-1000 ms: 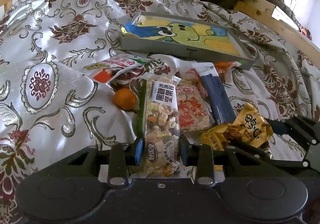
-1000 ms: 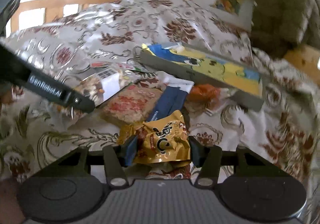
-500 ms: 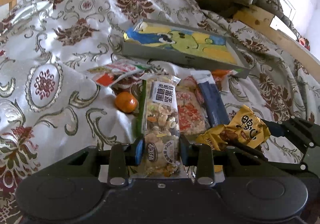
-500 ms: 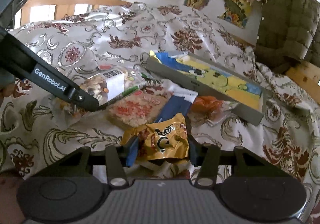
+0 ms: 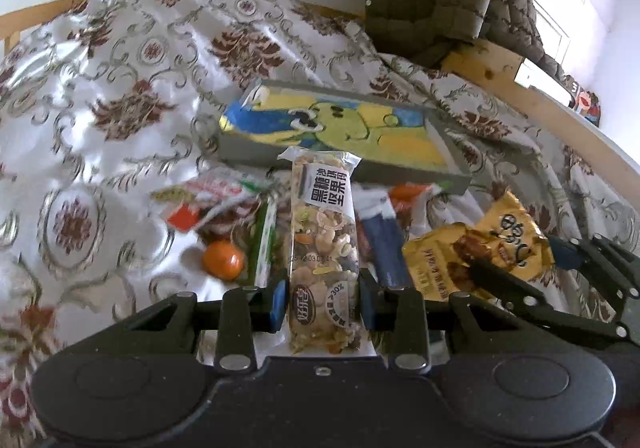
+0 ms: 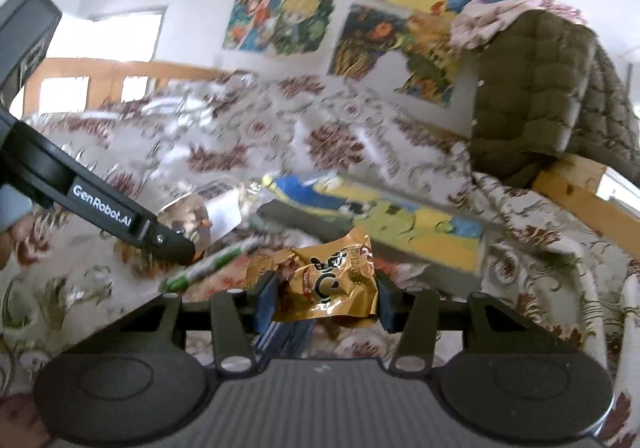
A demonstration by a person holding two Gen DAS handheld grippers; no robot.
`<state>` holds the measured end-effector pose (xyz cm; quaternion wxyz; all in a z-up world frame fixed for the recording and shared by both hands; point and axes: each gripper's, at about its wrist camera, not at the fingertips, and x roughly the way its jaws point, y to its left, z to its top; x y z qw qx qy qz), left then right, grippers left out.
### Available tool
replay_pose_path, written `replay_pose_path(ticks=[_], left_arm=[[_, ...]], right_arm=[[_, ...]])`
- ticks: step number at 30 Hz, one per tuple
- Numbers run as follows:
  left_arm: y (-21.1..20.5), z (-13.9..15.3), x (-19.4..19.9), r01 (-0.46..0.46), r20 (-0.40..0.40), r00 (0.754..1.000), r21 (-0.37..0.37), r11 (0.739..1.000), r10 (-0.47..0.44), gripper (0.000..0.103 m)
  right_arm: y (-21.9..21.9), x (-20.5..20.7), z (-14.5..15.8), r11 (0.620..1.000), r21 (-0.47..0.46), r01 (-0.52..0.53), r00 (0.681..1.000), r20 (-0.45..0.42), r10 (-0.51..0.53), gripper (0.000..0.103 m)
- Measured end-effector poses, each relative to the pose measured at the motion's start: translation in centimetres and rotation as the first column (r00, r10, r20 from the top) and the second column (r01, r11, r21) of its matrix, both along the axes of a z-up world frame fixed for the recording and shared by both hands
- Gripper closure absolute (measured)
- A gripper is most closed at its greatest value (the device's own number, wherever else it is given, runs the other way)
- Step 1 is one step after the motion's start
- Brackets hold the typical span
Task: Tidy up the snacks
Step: 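Carry both bags into the grey tray and open both tools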
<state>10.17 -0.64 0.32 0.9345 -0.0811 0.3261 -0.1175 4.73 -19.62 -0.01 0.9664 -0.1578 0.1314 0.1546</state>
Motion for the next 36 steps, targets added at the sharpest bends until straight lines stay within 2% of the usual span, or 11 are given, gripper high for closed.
replay_pose_path(ticks=[7, 10, 13, 18, 21, 25, 30, 36], left_arm=[[0.1, 1.2, 5.8, 0.004, 0.03, 1.0, -0.027, 1.0, -0.003, 0.066], [0.0, 1.7, 9.1, 0.013, 0.046, 0.999, -0.019, 1.0, -0.012, 0.066], [-0.1, 2.5, 12.6, 0.04, 0.046, 0.998, 0.022, 0.999, -0.041, 0.066], [0.0, 3.0, 18.0, 0.058, 0.046, 0.997, 0.043, 0.997, -0.06, 0.066], [0.0, 2.4, 20.9, 0.029, 0.036, 0.999, -0.001, 1.0, -0.029, 0.066], [-0.2, 1.1, 24.0, -0.002, 0.04, 0.999, -0.043, 0.999, 0.004, 0.066], [-0.8, -0.8, 26.6, -0.023, 0.01, 1.0, -0.072, 0.997, 0.024, 0.066], [-2.0, -2.4, 28.4, -0.035, -0.02, 0.999, -0.046, 0.998, 0.034, 0.066]], right_arm=[[-2.6, 3.4, 1.8, 0.991, 0.108, 0.073, 0.996, 0.033, -0.077, 0.049], [-3.3, 6.9, 2.3, 0.984, 0.141, 0.11, 0.993, 0.031, -0.116, 0.049], [-3.7, 11.0, 2.5, 0.979, 0.16, 0.127, 0.991, 0.026, -0.133, 0.049], [-3.0, 17.4, 2.2, 0.982, 0.144, 0.124, 0.991, 0.03, -0.13, 0.048], [-2.3, 20.4, 1.3, 0.982, 0.116, 0.147, 0.989, 0.018, -0.15, 0.048], [-1.9, 23.5, 0.2, 0.976, 0.127, 0.176, 0.984, -0.038, -0.173, 0.048], [-2.0, 25.8, -1.0, 0.974, 0.097, 0.204, 0.977, -0.085, -0.196, 0.048], [-2.0, 27.1, -2.2, 0.977, 0.059, 0.207, 0.972, -0.127, -0.198, 0.047]])
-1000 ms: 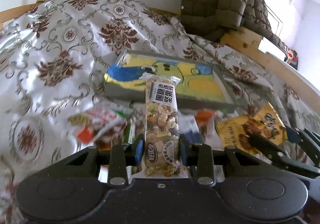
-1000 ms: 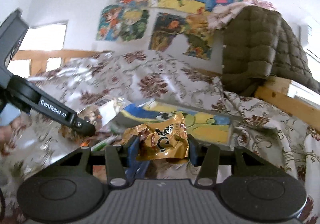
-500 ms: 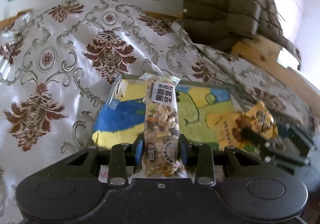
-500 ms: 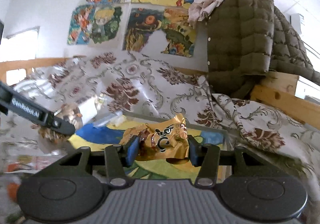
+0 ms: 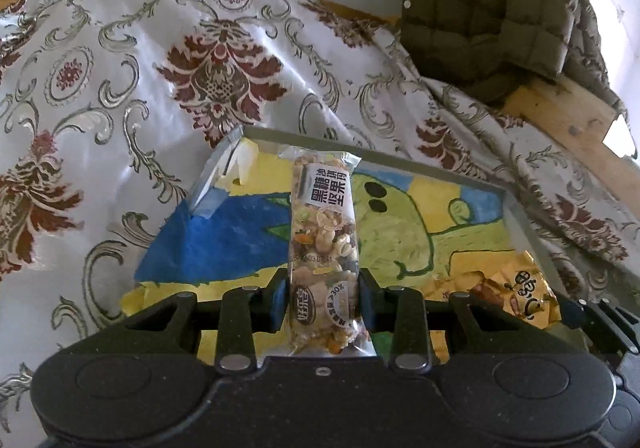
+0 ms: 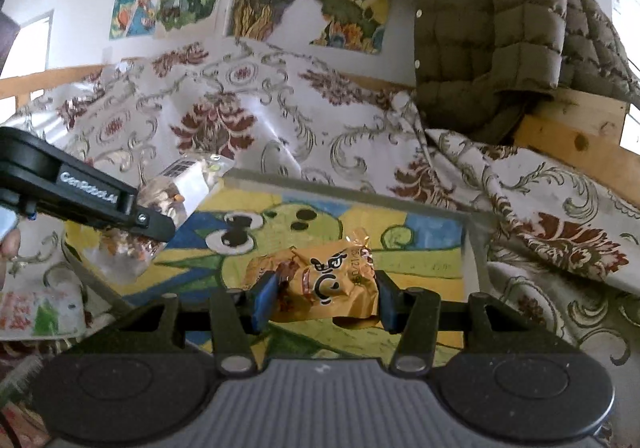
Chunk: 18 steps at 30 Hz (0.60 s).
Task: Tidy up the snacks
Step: 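Carry both bags into the grey tray and open both tools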
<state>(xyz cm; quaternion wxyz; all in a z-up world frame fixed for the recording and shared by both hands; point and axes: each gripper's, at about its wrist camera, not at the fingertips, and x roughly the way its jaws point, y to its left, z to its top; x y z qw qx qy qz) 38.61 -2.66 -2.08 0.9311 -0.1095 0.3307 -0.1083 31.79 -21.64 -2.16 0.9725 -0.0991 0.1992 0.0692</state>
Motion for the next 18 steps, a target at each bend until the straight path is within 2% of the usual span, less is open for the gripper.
replay_pose_path(ticks=[11, 13, 15, 18], left_arm=[[-1.6, -1.7, 0.4, 0.02, -0.04, 0.999, 0.032, 0.999, -0.019, 0.065], [-1.7, -1.7, 0.3, 0.019, -0.041, 0.999, 0.04, 0.999, -0.017, 0.065], [-1.8, -1.5, 0.2, 0.011, -0.039, 0.999, 0.045, 0.999, -0.009, 0.064], [-2.0, -1.0, -0.2, 0.014, -0.027, 1.0, 0.049, 0.999, -0.012, 0.054]], right_arm=[[-0.9, 0.3, -0.9, 1.0, 0.021, 0.018, 0.999, -0.042, -0.017, 0.046], [-1.0, 0.2, -0.8, 1.0, 0.023, 0.019, 0.999, -0.042, -0.018, 0.042], [-1.1, 0.0, -0.7, 0.999, 0.026, 0.022, 0.999, -0.034, -0.021, 0.031], [-1.5, -0.4, -0.3, 0.999, 0.03, 0.032, 0.999, -0.017, -0.032, 0.022]])
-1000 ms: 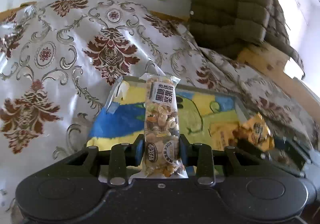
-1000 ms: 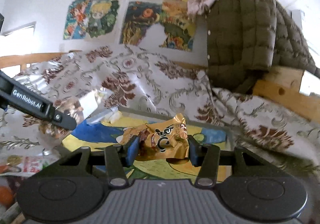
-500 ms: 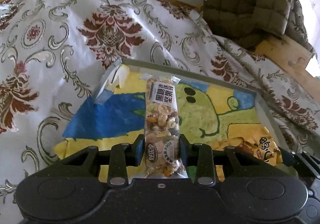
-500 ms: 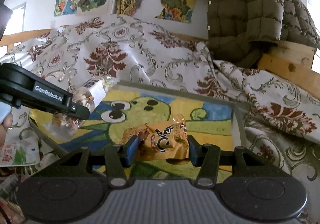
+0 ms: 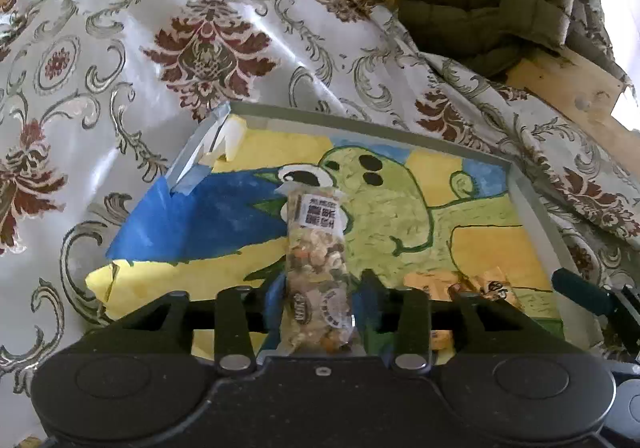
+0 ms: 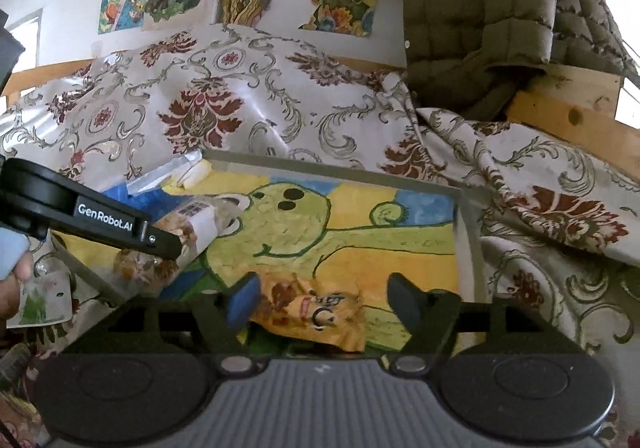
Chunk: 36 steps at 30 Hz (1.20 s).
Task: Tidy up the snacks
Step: 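Carry both bags into the grey tray and open both tools, then withdraw both tools from the tray back over the snack pile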
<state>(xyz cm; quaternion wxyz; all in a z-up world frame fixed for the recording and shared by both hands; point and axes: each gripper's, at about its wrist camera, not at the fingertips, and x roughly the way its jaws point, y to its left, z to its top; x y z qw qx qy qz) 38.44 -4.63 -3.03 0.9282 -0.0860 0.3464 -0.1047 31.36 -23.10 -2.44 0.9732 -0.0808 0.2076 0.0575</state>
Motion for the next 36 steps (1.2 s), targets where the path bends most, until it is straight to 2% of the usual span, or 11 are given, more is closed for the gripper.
replay_pose_path(ticks=[6, 9, 11, 16, 25, 31, 36], left_arm=[[-0.6, 1.6, -1.8, 0.004, 0.067, 0.998, 0.036, 0.999, -0.007, 0.03], [-0.2, 2.5, -3.5, -0.026, 0.108, 0.994, 0.013, 1.0, 0.025, 0.016], [0.2, 3.1, -4.8, -0.057, 0.135, 0.989, 0.0, 0.998, 0.056, 0.007], [0.9, 4.7, -7.9, -0.105, 0.184, 0.977, -0.012, 0.994, 0.105, 0.001], [1.4, 7.3, -14.6, -0.142, 0.238, 0.962, 0.02, 0.99, 0.134, 0.001], [1.4, 7.5, -20.3, -0.165, 0.266, 0.952, 0.022, 0.986, 0.153, 0.001], [1.0, 6.6, -24.3, -0.151, 0.247, 0.96, 0.056, 0.987, 0.133, 0.001]], right_arm=[[-0.9, -1.4, 1.4, 1.0, 0.013, 0.022, 0.999, 0.042, -0.022, 0.011], [-1.4, -2.3, 2.3, 0.999, 0.024, 0.038, 0.997, 0.067, -0.039, 0.0], [-1.8, -3.2, 3.0, 0.998, 0.036, 0.046, 0.995, 0.088, -0.049, 0.0], [-2.3, -5.7, 4.4, 0.996, 0.034, 0.083, 0.989, 0.123, -0.086, 0.0], [-2.5, -11.8, 6.6, 0.995, 0.063, 0.081, 0.983, 0.16, -0.091, 0.0], [-2.7, -17.4, 7.2, 0.992, 0.101, 0.078, 0.979, 0.179, -0.095, 0.0], [-3.1, -20.6, 7.2, 0.99, 0.112, 0.081, 0.978, 0.182, -0.101, 0.0]])
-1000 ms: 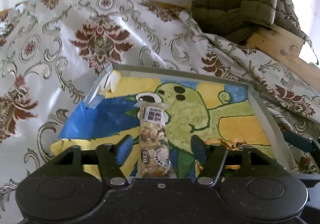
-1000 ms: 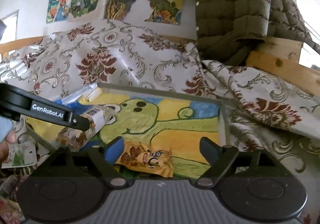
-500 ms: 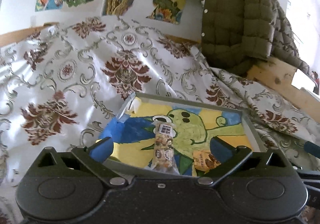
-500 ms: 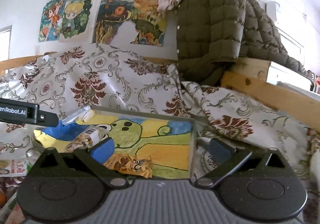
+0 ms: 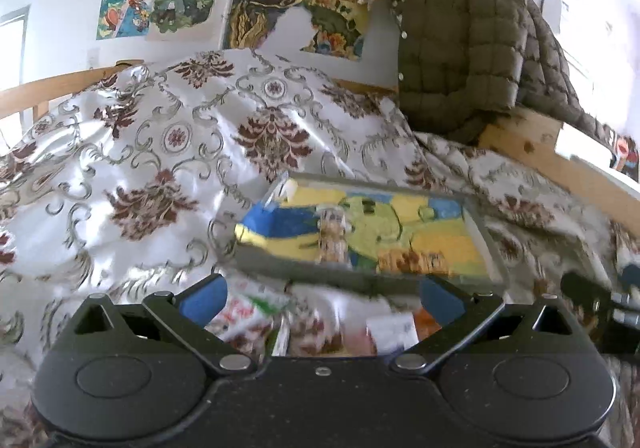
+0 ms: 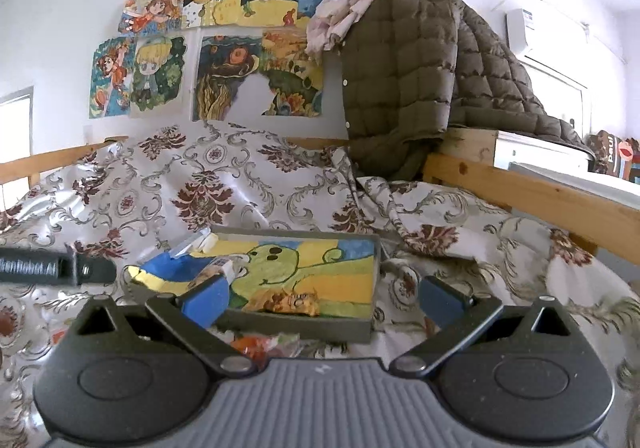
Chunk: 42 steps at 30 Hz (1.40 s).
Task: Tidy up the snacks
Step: 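Withdraw both tools from the tray back over the snack pile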
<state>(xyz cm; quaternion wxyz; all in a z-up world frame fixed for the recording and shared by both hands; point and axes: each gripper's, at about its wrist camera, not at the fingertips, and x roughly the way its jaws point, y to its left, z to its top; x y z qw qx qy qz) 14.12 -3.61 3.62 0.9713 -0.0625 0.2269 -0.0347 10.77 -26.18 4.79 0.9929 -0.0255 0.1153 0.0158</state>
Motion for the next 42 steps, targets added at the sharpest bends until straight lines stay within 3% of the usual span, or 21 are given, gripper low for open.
replay_pose_path(ticks=[8, 16, 21, 31, 42], left_arm=[[0.5, -1.4, -4.7, -0.033, -0.025, 0.999, 0.013, 0.999, 0.034, 0.001], [1.5, -2.9, -7.9, -0.093, -0.1, 0.991, 0.019, 0.996, 0.094, 0.001], [1.3, -3.4, -9.6, -0.069, -0.098, 0.992, 0.078, 0.995, 0.077, 0.001], [1.8, -4.4, -10.9, -0.069, -0.143, 0.986, 0.122, 0.99, 0.087, 0.001], [2.1, -4.5, -11.0, -0.076, -0.132, 0.987, 0.136, 0.988, 0.094, 0.001]], right_arm=[[0.3, -4.2, -1.0, 1.0, 0.008, -0.018, 0.999, -0.029, 0.019, 0.0], [1.5, -7.1, -1.6, 1.0, 0.012, -0.029, 0.998, -0.052, 0.029, 0.0], [1.7, -8.5, -2.7, 1.0, 0.013, -0.017, 0.994, -0.108, 0.018, 0.0], [1.8, -9.6, -3.9, 0.999, 0.03, -0.02, 0.975, -0.223, 0.026, 0.0], [2.6, -9.2, -4.4, 0.999, 0.018, -0.045, 0.969, -0.244, 0.048, 0.0]])
